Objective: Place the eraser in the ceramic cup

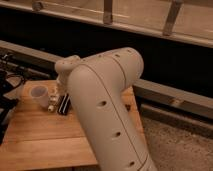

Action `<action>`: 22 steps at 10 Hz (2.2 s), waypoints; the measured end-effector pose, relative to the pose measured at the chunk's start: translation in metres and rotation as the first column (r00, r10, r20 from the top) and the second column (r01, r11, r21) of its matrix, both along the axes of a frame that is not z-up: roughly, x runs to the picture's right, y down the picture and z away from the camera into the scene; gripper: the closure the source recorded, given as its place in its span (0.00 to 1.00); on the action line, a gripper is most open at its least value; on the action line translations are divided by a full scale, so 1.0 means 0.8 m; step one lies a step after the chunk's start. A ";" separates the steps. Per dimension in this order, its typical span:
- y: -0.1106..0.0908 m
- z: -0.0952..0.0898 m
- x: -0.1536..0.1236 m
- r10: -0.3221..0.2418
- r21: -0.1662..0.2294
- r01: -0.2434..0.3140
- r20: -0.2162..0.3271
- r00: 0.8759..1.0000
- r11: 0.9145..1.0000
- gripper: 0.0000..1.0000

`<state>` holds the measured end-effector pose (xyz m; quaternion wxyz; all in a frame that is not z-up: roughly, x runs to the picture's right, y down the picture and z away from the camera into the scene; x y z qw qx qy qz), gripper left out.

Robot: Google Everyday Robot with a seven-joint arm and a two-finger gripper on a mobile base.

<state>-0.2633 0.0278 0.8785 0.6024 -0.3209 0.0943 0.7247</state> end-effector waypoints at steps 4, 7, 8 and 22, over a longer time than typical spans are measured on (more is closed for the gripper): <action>0.019 0.010 0.015 -0.004 -0.043 0.004 0.001 1.000 0.999 0.20; 0.027 0.020 0.001 -0.018 -0.063 0.020 0.026 0.999 0.998 0.20; 0.033 0.027 -0.002 -0.035 -0.082 0.037 0.022 0.999 0.996 0.20; 0.053 0.061 0.047 -0.210 -0.156 0.184 -0.173 0.962 0.971 0.20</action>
